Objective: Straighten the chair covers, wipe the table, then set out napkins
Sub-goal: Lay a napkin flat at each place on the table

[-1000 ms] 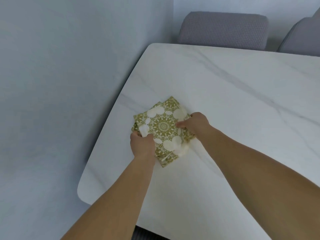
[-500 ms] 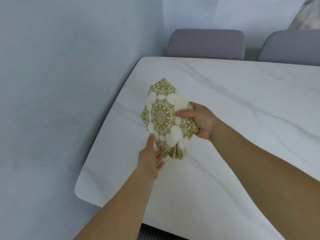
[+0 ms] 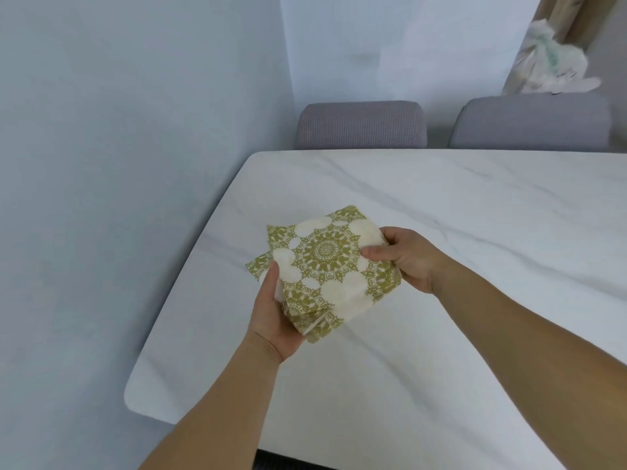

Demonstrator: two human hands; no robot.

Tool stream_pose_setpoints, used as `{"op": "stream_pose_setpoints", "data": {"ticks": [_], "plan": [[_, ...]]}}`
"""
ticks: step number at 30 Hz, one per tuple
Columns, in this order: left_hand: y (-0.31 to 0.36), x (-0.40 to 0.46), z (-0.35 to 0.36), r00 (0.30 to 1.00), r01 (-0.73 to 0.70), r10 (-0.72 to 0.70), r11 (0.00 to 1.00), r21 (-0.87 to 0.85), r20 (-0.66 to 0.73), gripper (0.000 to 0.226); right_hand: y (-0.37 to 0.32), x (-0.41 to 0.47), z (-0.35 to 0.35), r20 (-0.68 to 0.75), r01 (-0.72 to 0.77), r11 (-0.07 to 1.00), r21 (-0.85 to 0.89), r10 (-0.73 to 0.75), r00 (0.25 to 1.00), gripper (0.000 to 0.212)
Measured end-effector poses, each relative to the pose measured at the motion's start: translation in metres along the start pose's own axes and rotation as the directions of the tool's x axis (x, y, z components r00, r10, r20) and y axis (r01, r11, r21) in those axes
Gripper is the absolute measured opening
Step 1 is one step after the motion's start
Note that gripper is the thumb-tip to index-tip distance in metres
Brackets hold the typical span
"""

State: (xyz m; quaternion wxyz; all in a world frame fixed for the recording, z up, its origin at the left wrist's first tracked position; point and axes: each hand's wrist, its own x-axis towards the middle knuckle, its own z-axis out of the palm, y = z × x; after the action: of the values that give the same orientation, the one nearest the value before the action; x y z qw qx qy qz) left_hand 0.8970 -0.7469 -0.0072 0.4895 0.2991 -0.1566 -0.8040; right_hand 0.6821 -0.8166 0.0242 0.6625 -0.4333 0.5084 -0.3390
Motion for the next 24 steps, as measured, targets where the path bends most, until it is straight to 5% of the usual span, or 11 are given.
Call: {"op": "stream_pose_setpoints", "data": {"ticks": [11, 19, 24], "plan": [[0.003, 0.017, 0.002, 0.984, -0.020, 0.044, 0.990, 0.140, -0.172, 0.045, 0.008, -0.010, -0.022, -0.087, 0.016, 0.999, 0.034, -0.013, 0.996, 0.024], [0.020, 0.031, -0.003, 0.971, -0.014, 0.062, 0.979, 0.204, -0.232, 0.036, 0.012, 0.010, -0.010, -0.345, 0.098, 0.995, -0.004, -0.093, 0.934, 0.004], [0.032, 0.043, -0.007, 0.967, -0.037, 0.085, 0.980, 0.198, -0.240, 0.031, 0.007, 0.028, -0.008, -0.443, 0.093, 0.994, 0.050, -0.062, 0.895, 0.010]]}}
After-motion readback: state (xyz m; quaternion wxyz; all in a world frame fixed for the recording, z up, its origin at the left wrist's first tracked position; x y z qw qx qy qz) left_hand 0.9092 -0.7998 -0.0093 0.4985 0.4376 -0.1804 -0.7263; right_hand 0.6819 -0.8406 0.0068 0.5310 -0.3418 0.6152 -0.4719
